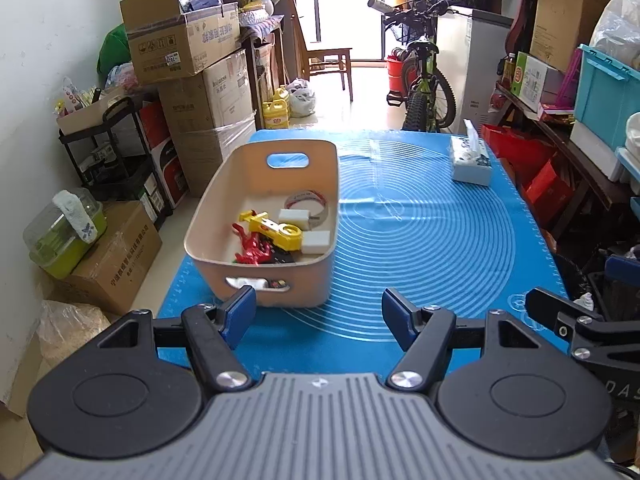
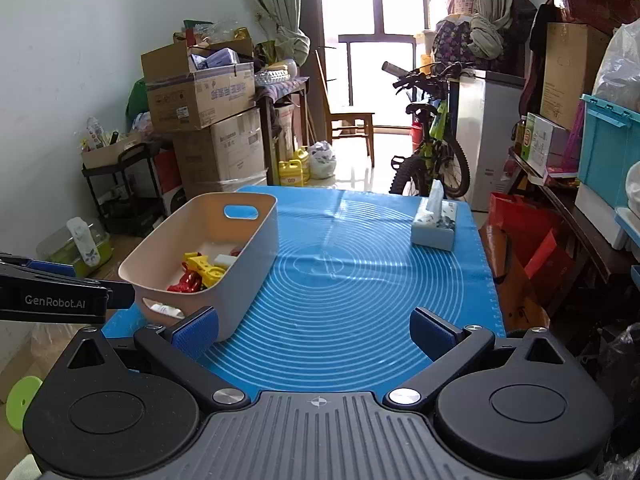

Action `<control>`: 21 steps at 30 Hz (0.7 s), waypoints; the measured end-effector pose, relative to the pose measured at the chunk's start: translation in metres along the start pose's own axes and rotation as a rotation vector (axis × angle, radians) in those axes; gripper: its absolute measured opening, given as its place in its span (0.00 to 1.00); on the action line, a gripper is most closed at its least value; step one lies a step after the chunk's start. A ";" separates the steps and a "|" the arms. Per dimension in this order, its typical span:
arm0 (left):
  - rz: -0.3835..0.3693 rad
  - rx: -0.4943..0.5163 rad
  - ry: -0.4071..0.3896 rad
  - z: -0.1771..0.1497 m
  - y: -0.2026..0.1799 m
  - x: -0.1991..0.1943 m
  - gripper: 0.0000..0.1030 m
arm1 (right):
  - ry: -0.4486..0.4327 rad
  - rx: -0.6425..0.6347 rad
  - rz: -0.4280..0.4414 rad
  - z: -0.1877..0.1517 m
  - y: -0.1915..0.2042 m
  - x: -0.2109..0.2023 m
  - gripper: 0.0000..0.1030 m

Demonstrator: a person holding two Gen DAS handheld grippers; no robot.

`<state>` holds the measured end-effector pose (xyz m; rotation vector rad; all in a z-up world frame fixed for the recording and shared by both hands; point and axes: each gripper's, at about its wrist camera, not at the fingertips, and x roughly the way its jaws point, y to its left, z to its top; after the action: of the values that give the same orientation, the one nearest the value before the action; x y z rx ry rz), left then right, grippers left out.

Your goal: Organize rigid objects

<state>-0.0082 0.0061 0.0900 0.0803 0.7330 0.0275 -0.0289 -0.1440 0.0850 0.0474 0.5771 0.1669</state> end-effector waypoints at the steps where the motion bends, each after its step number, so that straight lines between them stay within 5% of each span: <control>1: -0.003 -0.002 -0.003 -0.003 -0.002 -0.002 0.68 | -0.005 0.006 -0.002 -0.004 -0.002 -0.004 0.97; 21: 0.010 0.006 -0.070 -0.071 -0.024 0.000 0.68 | -0.088 0.051 -0.015 -0.082 -0.003 -0.025 0.97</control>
<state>-0.0557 -0.0137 0.0357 0.0905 0.6627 0.0318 -0.0934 -0.1517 0.0296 0.0999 0.4938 0.1352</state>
